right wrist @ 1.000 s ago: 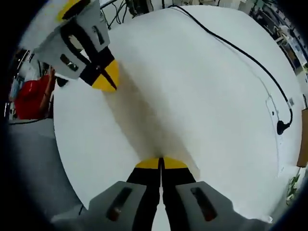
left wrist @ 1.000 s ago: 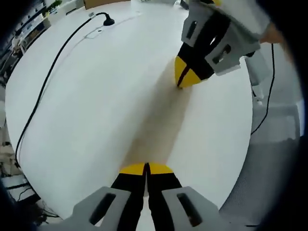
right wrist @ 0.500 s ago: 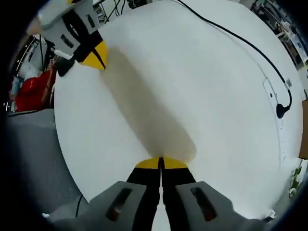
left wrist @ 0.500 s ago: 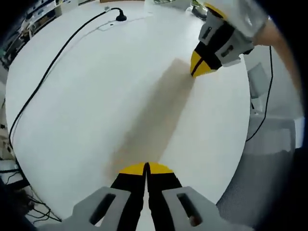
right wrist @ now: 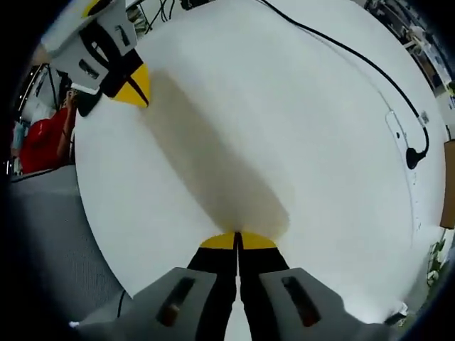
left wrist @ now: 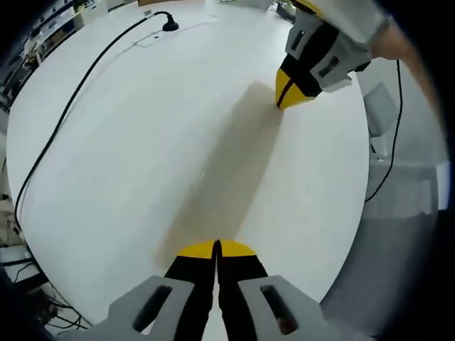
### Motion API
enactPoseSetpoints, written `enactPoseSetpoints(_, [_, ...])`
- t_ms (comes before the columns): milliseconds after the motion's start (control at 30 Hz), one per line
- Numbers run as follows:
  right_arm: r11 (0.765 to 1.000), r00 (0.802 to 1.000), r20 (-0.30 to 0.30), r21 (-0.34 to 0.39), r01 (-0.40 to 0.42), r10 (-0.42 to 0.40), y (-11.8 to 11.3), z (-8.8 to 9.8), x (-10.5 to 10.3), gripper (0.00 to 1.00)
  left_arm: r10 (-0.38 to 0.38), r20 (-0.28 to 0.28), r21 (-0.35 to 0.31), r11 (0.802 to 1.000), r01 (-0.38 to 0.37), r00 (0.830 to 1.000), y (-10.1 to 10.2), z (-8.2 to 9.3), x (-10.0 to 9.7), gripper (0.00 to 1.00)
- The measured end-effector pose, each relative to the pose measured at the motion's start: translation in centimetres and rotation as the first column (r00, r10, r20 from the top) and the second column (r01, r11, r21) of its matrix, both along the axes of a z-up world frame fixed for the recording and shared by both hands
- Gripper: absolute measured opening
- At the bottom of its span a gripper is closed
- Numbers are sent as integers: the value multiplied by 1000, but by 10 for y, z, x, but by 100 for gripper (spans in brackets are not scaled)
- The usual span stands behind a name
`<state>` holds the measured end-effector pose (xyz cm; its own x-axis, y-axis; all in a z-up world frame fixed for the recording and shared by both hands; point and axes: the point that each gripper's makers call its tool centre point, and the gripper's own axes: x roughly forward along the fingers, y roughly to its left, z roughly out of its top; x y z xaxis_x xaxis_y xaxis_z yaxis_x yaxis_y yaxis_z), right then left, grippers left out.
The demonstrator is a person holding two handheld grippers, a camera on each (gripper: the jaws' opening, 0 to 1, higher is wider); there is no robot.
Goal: Arrange the utensils inside the cutlery case until each visible utensil rests in its matching compartment.
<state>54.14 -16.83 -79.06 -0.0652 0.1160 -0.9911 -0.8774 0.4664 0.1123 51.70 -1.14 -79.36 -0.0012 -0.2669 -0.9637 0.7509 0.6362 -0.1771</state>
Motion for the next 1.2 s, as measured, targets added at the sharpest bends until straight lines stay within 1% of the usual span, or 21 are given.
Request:
enactPoseSetpoints(33, [1000, 1000, 6, 7, -26, 26, 3, 0, 2, 0, -43, 21, 32, 999, 43, 999, 1, 1, 1, 0])
enactPoseSetpoints(67, [992, 991, 41, 5, -127, 127, 3, 2, 14, 0, -142, 76, 58, 989, 138, 987, 2, 3, 9, 0])
enactPoseSetpoints(100, [995, 984, 160, 56, -81, 71, 8, 2, 32, 0, -90, 159, 51, 995, 82, 983, 5, 3, 26, 0])
enactPoseSetpoints(133, [997, 990, 139, 61, -46, 38, 6, 1, 28, 0, -2, 95, 32, 999, -1, 996, 4, 2, 18, 0])
enactPoseSetpoints(167, [998, 995, 104, 64, -8, 1, 4, 0, 24, 0, 32, 72, 24, 999, -34, 997, 7, 4, 17, 0])
enactPoseSetpoints(200, [998, 996, 94, 64, -1, -5, 4, 0, 25, 0, -6, 78, 21, 1000, 4, 997, 9, 4, 19, 0])
enactPoseSetpoints(267, [998, 995, 90, 56, -42, 36, 4, -1, 26, 0, -11, 65, 19, 1000, 10, 998, 8, 4, 20, 0])
enactPoseSetpoints(333, [999, 997, 74, 40, -6, 3, 5, -2, 28, 0, -31, 57, 36, 999, 29, 998, 7, 4, 19, 0])
enactPoseSetpoints(367, [999, 997, 73, 33, -8, 6, 5, -3, 28, 0, -38, 54, 57, 998, 35, 998, 6, 4, 19, 0])
enactPoseSetpoints(467, [1000, 997, 70, 13, -21, 20, 6, -3, 29, 0, -23, 29, 64, 998, 21, 999, 7, 4, 20, 0])
enactPoseSetpoints(533, [1000, 998, 64, 12, -5, 4, 5, -2, 29, 0, -4, 4, 55, 998, 4, 1000, 7, 4, 21, 0])
enactPoseSetpoints(600, [1000, 998, 58, 18, 23, -24, 5, -2, 29, 0, 0, -2, 49, 999, 0, 1000, 7, 4, 20, 0])
enactPoseSetpoints(733, [1000, 998, 61, 13, 12, -13, 6, -2, 28, 0, -20, 4, 64, 998, 20, 1000, 4, 4, 18, 0])
enactPoseSetpoints(867, [1000, 998, 71, -17, 0, 1, 8, -1, 27, 0, -19, -4, 90, 996, 19, 1000, 3, 5, 18, 0])
enactPoseSetpoints(1000, [999, 997, 73, -32, -13, 16, 8, 0, 27, 0, -20, -11, 94, 995, 21, 1000, 4, 5, 18, 0])
enactPoseSetpoints(1067, [1000, 998, 65, -29, 13, -11, 8, 0, 28, 0, -7, -12, 88, 996, 8, 1000, 5, 5, 18, 0])
enactPoseSetpoints(1100, [1000, 998, 66, -25, 16, -14, 8, 0, 28, 0, -25, -3, 84, 996, 25, 1000, 4, 6, 17, 0])
enactPoseSetpoints(1133, [1000, 997, 71, -21, 18, -16, 7, 1, 27, 0, -107, 30, 88, 991, 104, 994, 3, 7, 19, 0])
enactPoseSetpoints(1167, [1000, 996, 93, -9, -8, 9, 9, 2, 26, 0, -148, 63, 93, 986, 142, 987, 3, 8, 19, 0])
enactPoseSetpoints(1200, [998, 992, 115, 8, -61, 60, 9, 3, 26, 0, -163, 117, 85, 984, 154, 980, 2, 9, 19, 0])
